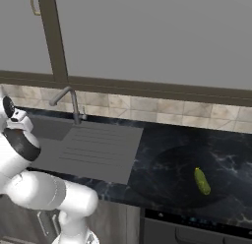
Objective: Pick up all produce items and place them in the sink. Turn on the sink faucet to wash them. Then turn the sink off and put them in the tray.
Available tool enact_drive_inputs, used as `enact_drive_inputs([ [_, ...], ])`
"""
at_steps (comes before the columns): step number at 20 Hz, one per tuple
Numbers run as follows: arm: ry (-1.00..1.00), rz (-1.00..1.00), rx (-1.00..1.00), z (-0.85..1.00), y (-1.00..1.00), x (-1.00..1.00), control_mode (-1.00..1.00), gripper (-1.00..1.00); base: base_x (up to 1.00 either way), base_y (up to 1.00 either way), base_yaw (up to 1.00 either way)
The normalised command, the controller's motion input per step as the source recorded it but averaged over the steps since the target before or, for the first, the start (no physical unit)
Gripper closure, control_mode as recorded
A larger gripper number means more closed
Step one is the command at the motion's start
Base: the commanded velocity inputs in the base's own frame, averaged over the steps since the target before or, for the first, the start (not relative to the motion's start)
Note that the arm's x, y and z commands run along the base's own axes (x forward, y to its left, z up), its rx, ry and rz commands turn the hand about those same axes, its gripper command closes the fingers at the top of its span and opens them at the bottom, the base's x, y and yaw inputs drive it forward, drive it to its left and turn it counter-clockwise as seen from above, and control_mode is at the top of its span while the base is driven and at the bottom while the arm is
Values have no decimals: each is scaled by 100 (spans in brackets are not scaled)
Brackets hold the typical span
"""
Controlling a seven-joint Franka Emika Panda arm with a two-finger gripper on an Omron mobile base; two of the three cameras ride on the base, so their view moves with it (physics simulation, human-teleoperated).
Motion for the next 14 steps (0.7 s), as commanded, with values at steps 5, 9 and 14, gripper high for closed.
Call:
enact_drive_inputs([
  [5, 8, 0, 0, -45, 50, 59, -100, 100, 0, 0, 0],
  [9, 2, 0, 0, -56, 33, 29, -100, 100, 0, 0, 0],
  [14, 0, 0, 0, -44, 30, 26, -100, 100, 0, 0, 0],
])
